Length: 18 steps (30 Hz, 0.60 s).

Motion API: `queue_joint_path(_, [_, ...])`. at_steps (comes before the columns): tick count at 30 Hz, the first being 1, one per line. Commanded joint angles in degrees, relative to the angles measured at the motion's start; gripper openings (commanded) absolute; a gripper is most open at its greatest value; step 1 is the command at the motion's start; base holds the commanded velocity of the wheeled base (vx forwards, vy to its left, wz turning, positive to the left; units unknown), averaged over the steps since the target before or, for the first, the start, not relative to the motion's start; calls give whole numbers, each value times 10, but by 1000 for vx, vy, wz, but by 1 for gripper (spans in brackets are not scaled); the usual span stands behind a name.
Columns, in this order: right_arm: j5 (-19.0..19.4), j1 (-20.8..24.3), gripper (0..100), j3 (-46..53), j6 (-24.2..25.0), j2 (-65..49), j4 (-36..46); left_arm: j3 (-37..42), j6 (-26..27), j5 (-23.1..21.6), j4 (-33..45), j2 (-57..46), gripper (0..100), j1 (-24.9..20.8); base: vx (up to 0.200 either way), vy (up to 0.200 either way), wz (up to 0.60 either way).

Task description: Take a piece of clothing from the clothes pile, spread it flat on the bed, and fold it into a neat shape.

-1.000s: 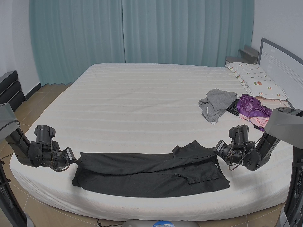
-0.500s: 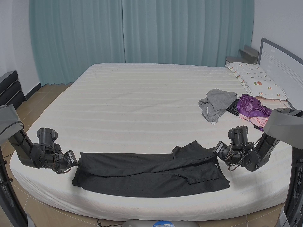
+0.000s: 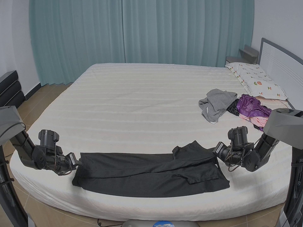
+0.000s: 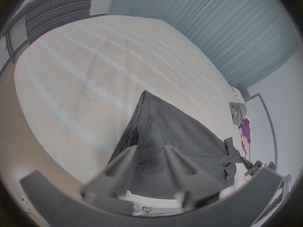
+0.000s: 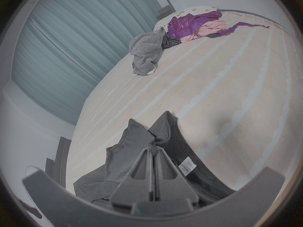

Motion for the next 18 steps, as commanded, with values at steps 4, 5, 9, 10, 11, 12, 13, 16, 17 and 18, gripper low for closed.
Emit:
queue_joint_path(4, [0,-1,0,0,0,4,0,1,1,1,-2,13,100,-6,0,0,0])
queue_joint_path(5, [0,-1,0,0,1,4,0,3,1,1,-4,12,100,-7,0,0,0])
queue_joint_path(9, [0,0,0,0,0,4,0,6,2,1,-9,13,100,-10,0,0,0])
queue_joint_path(10, [0,0,0,0,1,4,0,6,-1,2,-9,12,100,-16,0,0,0])
queue_joint_path(11, [0,0,0,0,0,4,0,6,-4,2,-9,12,100,-20,0,0,0])
queue_joint_path(12, [0,0,0,0,0,5,0,6,-6,2,-9,11,100,-22,0,0,0])
queue_joint_path(13, [0,0,0,0,0,4,0,6,-7,3,-9,10,100,-29,0,0,0])
queue_joint_path(16, [0,0,0,0,0,5,0,9,-6,8,-9,14,100,-42,0,0,0])
queue_joint_path(17, [0,0,0,0,0,5,0,11,-5,9,-9,17,100,-44,0,0,0])
queue_joint_path(18, [0,0,0,0,1,5,0,12,-4,9,-10,20,100,-46,0,0,0])
